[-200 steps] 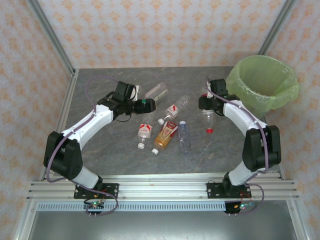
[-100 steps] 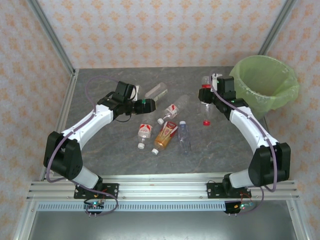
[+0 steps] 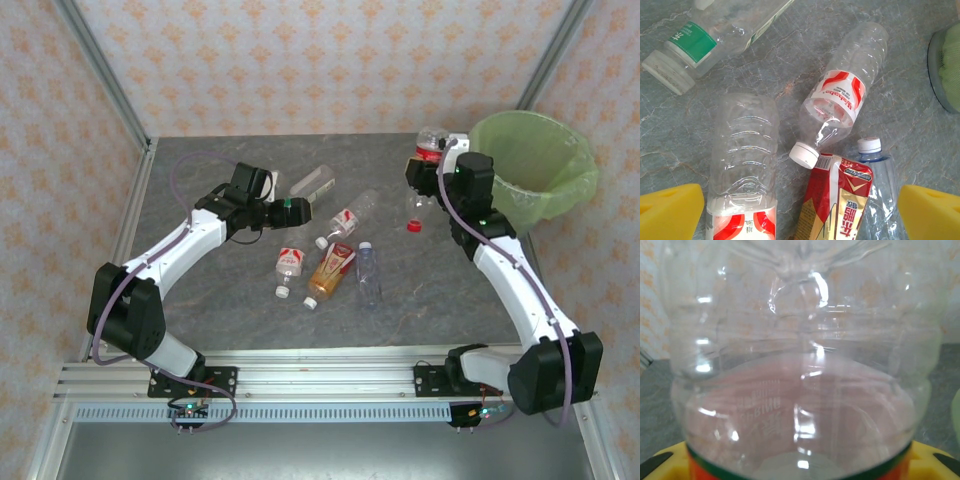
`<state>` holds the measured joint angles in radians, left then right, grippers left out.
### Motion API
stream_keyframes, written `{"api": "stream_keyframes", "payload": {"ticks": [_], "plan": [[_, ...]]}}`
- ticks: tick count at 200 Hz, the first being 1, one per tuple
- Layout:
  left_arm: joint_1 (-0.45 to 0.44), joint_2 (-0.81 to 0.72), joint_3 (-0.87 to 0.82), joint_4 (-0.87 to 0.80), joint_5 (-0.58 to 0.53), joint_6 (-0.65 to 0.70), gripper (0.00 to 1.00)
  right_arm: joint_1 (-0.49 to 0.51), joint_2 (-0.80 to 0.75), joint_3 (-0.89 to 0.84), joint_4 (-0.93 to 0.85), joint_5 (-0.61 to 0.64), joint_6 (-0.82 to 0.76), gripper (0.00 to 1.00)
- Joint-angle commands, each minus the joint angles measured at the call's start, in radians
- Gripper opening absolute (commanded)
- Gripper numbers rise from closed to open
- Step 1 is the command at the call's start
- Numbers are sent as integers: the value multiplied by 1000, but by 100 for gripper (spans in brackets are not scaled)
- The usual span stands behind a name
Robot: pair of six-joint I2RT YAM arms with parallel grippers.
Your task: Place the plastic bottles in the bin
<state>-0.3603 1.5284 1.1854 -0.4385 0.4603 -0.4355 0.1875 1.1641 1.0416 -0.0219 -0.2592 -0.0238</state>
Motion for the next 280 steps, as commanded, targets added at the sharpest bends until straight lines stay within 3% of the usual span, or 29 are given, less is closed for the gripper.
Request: {"api": "stream_keyframes", "payload": {"ticks": [1,61,89,140,196,238,280], "plan": [[-8,16,34,-26,-7,23,100,6,-43,-4,133,36,-57,49],[-8,29,36,-33,-8,23,100,4,-64,66,137,79,-136,49],[-8,29,37,-36,-11,23,100,-15,-52,150,86,176,-151,49],[-8,30,42,-42,-11,26,100,-120,-28,203,153,327,-221,50],[-7,31,43,-44,-9,24,100,-231,-3,269,144,388,-248,52],[-8,30,44,-43,-7,22,100,-253,15,197,275,550,-426,52],[-8,32,43,-44,-5,18,100,-274,51,161,247,574,-489,54]]}}
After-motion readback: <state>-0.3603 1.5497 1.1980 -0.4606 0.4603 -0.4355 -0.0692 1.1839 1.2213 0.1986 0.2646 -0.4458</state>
